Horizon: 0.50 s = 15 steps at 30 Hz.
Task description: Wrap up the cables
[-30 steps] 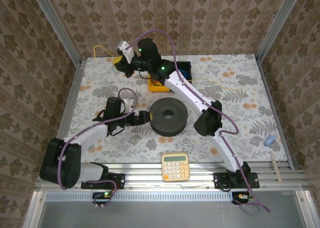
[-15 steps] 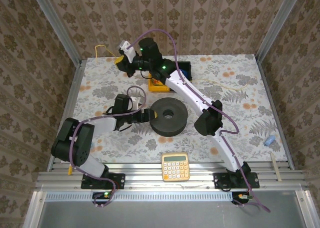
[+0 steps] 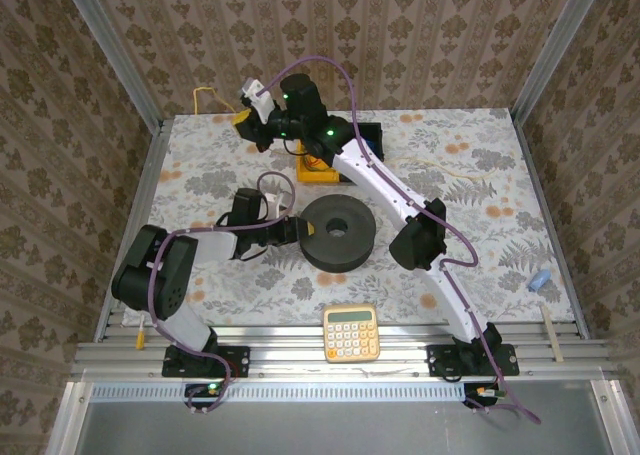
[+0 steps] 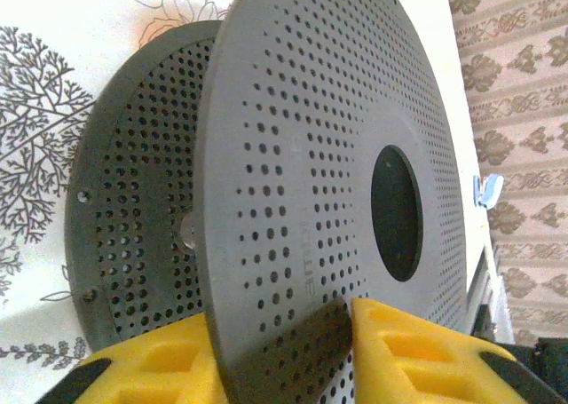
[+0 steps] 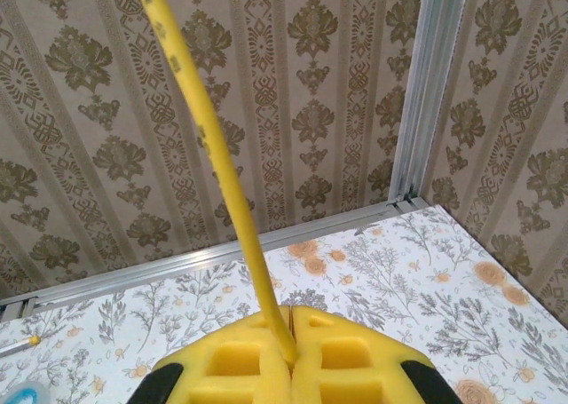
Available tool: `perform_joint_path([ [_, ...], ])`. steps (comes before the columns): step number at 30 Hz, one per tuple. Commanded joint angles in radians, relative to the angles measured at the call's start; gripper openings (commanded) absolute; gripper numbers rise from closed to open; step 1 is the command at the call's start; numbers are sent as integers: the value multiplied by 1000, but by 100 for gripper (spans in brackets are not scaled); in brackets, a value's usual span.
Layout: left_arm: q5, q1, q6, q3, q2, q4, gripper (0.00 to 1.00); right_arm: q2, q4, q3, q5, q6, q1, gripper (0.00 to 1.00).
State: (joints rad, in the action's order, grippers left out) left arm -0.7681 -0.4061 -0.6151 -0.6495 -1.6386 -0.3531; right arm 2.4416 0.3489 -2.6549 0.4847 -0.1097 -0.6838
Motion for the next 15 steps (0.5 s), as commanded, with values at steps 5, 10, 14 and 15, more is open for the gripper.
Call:
perform_joint_path([
  [5, 34, -7, 76, -68, 97, 167, 8, 1, 41, -40, 2, -6, 7, 0],
  [10, 201, -6, 224, -155, 248, 543, 0, -16, 45, -37, 6, -2, 12, 0],
  [14, 407, -6, 329, -255, 361, 858, 0, -27, 36, -34, 9, 10, 16, 0],
  [15, 456, -8, 345, -276, 380, 914, 0, -28, 32, -35, 11, 14, 17, 0],
])
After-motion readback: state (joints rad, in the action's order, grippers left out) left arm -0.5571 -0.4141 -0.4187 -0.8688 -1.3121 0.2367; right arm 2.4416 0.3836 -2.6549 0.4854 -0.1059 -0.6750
